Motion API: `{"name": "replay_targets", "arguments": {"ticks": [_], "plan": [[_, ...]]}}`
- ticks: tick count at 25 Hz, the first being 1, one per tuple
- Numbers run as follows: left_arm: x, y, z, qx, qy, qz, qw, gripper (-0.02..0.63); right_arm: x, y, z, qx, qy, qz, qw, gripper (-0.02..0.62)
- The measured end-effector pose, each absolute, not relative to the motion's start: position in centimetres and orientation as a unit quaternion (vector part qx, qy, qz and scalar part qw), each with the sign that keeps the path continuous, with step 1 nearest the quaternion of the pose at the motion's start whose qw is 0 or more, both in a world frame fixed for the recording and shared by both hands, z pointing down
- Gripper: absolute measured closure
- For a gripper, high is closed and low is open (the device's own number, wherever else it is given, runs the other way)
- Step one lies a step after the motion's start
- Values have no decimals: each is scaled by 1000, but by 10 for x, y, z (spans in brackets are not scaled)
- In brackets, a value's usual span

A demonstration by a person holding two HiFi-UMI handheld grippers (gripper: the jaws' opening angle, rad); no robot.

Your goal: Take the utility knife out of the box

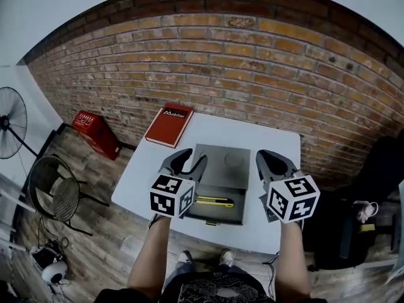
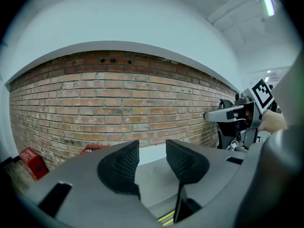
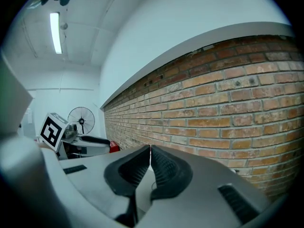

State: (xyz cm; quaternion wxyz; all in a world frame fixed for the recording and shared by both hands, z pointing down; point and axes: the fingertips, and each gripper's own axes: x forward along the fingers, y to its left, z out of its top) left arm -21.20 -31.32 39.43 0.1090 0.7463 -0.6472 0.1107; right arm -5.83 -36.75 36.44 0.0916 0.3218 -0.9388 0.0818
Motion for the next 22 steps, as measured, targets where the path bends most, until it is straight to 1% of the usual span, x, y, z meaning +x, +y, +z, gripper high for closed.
{"name": "replay_targets", "arguments": {"ticks": [16, 22], "plan": [[-223, -338, 393, 820, -553, 120, 92, 430, -71, -359, 345, 418, -902, 64, 81, 574], [-207, -340, 414, 844, -506, 143, 111, 430, -72, -359, 350, 423, -899, 65, 91, 574]]}}
